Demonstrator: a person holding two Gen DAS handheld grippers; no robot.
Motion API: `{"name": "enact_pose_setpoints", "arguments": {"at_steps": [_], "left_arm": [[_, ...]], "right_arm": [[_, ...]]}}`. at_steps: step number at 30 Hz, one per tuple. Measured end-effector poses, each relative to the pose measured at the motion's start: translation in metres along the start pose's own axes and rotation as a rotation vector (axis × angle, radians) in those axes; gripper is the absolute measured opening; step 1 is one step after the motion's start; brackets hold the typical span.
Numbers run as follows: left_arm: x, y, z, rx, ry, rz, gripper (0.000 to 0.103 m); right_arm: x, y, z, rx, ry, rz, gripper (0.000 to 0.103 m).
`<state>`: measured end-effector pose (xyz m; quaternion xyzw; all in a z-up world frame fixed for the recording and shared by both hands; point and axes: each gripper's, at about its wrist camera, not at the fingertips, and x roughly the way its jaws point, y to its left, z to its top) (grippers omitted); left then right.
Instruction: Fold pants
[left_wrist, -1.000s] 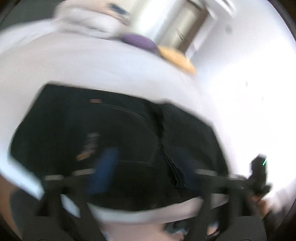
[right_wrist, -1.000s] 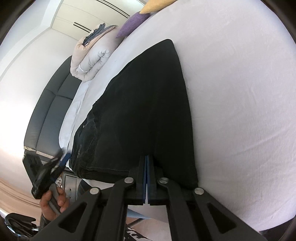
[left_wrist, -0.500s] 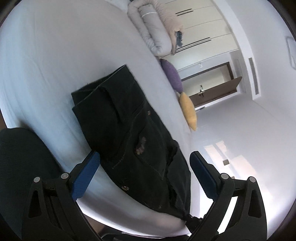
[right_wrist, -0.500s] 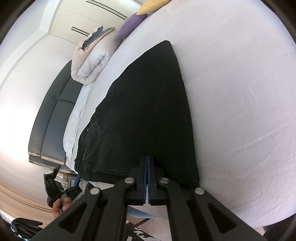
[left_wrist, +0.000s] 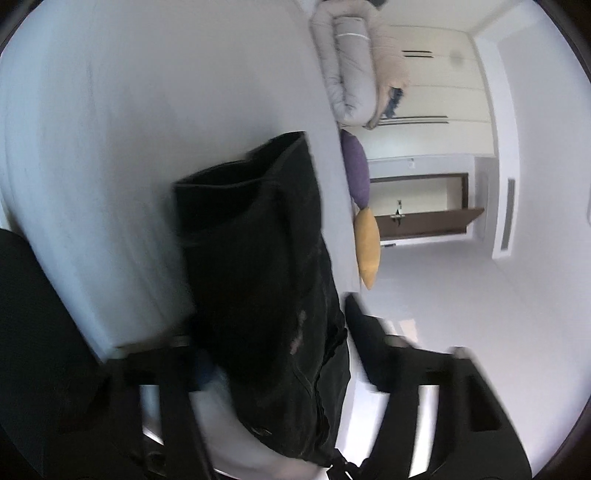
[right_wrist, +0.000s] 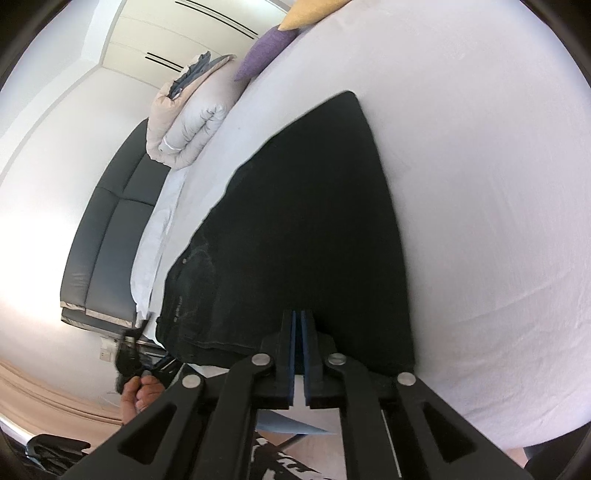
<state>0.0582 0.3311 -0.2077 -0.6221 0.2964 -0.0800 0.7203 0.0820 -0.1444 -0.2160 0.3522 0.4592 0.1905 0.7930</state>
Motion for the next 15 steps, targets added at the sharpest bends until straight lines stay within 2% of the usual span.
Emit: {"name": "enact_pose_setpoints", "arguments": {"at_steps": [4,8,13,15], "left_arm": [[0.004,0.009,0.005,-0.011,0.002,0.003,0.026],[0.005,0.007,0.011,0.052,-0.006,0.026,0.019],[0.005,-0.01,0.015,0.184,-0.021,0.081,0.016],[0.003,-0.021,0.013,0.246,-0.027,0.096,0.016]], "right_arm": [[0.0,0.021,0.011,-0.035,0.007,0.022,0.004],[0.017,0.06,0.033,-0.116,0.049,0.035,0.004],[0.071,0.12,0.057,-0.244,0.158,0.045,0.004],[0.105,0.137,0.063,-0.281,0.22,0.02,0.005]]}}
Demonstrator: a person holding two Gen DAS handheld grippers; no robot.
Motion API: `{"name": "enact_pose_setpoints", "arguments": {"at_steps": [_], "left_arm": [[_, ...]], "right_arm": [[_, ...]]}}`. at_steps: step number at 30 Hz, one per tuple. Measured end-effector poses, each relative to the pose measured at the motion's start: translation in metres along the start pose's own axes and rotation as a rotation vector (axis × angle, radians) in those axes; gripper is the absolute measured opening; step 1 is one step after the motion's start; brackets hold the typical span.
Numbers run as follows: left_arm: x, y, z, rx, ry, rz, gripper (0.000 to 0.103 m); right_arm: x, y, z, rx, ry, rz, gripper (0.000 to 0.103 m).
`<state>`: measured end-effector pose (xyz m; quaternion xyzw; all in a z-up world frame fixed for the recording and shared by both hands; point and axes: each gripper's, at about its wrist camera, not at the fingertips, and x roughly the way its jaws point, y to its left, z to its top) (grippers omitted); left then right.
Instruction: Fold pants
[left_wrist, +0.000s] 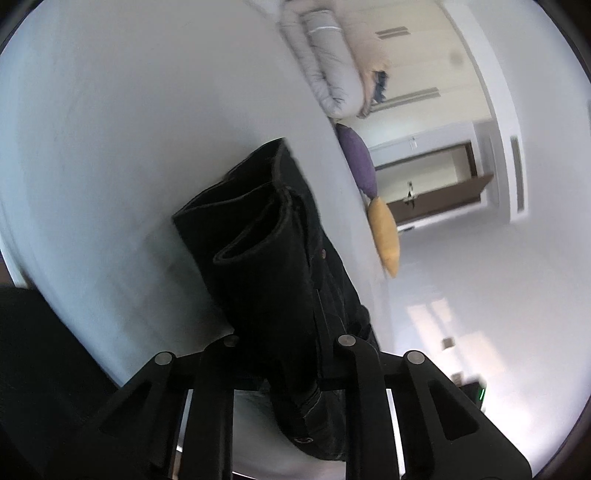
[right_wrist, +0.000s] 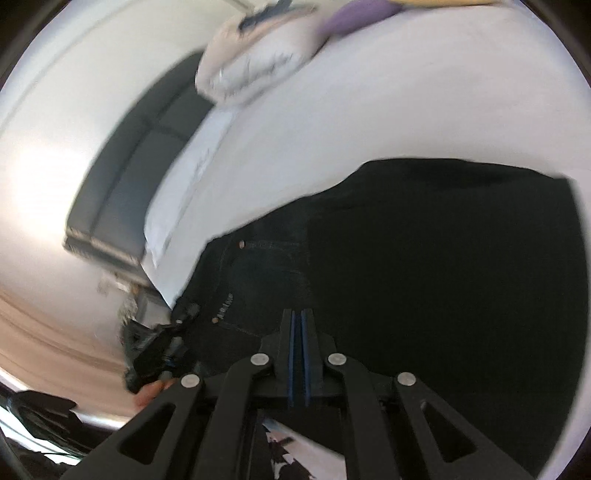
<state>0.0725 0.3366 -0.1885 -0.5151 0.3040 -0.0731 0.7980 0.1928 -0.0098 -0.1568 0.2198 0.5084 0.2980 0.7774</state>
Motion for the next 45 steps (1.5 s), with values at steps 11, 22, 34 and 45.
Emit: {"name": "enact_pose_setpoints", "arguments": {"at_steps": [11,22,34,45], "left_arm": [[0.001,-0.026,0.0,0.13,0.002,0.026,0.016],[-0.01,-0.103,-0.019,0.386,-0.012,0.06,0.015],[0.091,-0.261,-0.163,1.068,0.213,0.077,0.015],[0.145,-0.252,-0.295,1.479,0.343,0.205,0.016]], "right_arm": [[0.088,-0.035,0.026,0.107,0.159,-0.065,0.0],[0.075,-0.044,0.012,0.06,0.082,-0.062,0.0],[-0.064,-0.134,-0.011,0.364,-0.167,0.271,0.068],[-0.08,-0.167,-0.035,0.371,-0.124,0.258,0.069]]}}
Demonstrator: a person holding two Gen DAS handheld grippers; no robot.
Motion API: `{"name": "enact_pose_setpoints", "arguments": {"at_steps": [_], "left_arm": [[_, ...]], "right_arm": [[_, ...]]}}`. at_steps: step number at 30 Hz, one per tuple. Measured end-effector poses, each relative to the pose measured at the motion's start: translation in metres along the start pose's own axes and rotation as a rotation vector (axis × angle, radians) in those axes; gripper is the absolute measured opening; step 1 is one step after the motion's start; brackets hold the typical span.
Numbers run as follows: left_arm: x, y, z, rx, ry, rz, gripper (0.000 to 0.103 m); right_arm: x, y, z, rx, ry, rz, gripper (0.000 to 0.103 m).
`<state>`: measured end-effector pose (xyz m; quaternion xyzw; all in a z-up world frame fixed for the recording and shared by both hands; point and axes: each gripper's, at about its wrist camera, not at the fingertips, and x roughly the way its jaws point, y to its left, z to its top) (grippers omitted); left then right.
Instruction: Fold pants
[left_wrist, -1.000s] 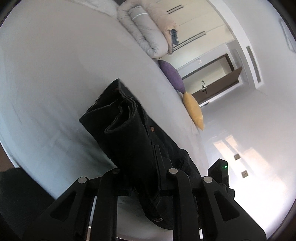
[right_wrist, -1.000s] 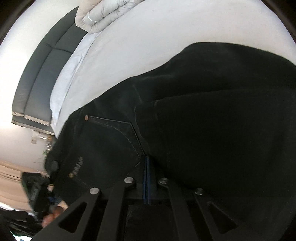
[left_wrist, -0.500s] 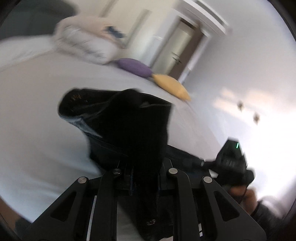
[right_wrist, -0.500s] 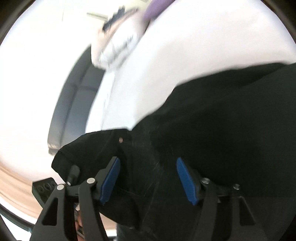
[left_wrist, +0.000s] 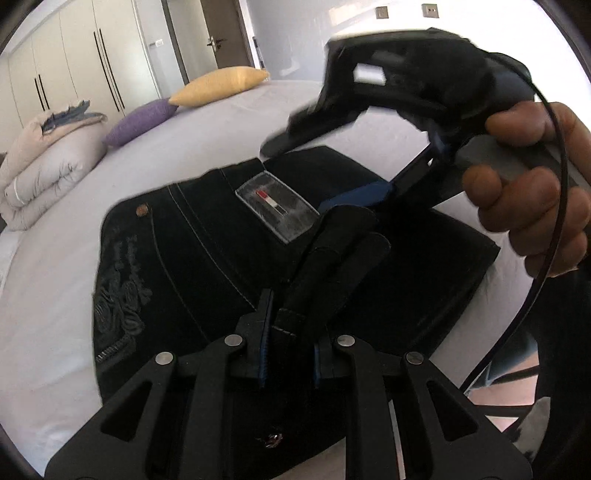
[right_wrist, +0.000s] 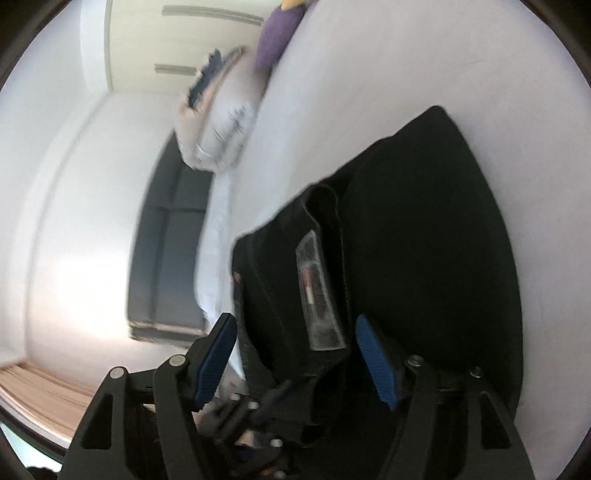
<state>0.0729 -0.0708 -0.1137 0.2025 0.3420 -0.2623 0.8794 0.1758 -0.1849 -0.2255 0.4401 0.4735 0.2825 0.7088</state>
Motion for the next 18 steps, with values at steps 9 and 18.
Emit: {"name": "enact_pose_setpoints", "arguments": {"at_steps": [9,18], "left_arm": [[-0.021,-0.019,0.001,0.028,-0.068,0.037,0.015],[-0.05,-0.041,-0.023,0.076,-0.105,0.031,0.015]], "right_arm": [[0.016,0.025,0.016,-0.016,0.052,-0.168,0.069],[0.04,0.03,0.026,0.007,0.05,-0.142,0.019]]}}
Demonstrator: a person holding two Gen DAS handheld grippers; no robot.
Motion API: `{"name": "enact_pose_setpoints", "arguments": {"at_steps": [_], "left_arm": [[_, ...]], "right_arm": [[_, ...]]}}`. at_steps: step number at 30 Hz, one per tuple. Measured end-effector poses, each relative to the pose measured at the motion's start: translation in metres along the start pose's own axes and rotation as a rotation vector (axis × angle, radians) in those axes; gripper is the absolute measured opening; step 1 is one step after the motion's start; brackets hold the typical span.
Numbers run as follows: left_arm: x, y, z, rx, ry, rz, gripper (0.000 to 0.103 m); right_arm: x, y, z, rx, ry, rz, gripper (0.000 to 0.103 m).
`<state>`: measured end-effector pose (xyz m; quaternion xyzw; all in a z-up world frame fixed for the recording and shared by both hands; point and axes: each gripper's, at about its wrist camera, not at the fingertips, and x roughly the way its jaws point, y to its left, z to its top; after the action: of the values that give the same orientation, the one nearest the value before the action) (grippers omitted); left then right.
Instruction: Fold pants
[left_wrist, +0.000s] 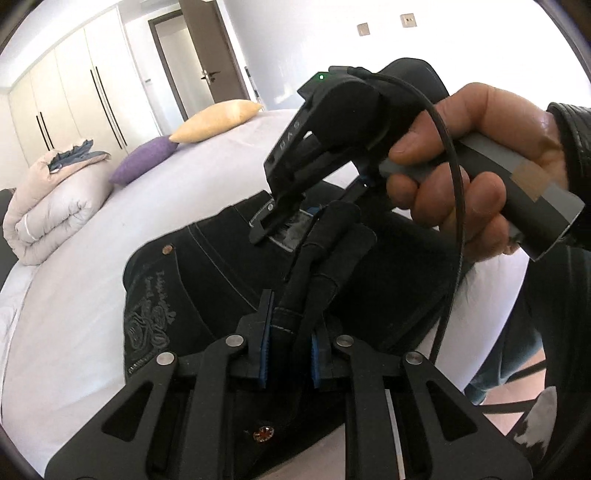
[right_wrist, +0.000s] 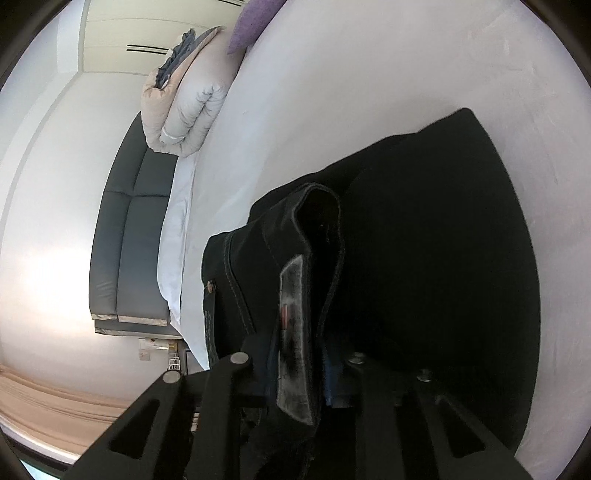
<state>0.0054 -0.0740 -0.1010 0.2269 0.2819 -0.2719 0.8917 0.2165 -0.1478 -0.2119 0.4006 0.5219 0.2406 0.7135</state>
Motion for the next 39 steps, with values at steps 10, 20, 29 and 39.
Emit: {"name": "enact_pose_setpoints", "arguments": {"at_steps": [10,20,29,39], "left_arm": [[0.003,-0.011,0.005,0.032,-0.012,-0.066,0.015],[0.009,-0.019,0.01,0.074,-0.018,-0.127,0.015],[0.018,0.006,-0.015,0.081,0.015,-0.157,0.015],[0.005,0.057,-0.03,-0.094,0.039,-0.283,0.027]], "right_arm": [[-0.024,0.01,-0.004,-0.098,-0.075,-0.079,0.014],[-0.054,-0.007,-0.008,-0.092,-0.135,-0.088,0.013],[-0.055,-0.038,-0.016,-0.048,-0.16,-0.067,0.013],[-0.07,-0.038,-0.034,-0.045,-0.233,-0.073,0.027]]}}
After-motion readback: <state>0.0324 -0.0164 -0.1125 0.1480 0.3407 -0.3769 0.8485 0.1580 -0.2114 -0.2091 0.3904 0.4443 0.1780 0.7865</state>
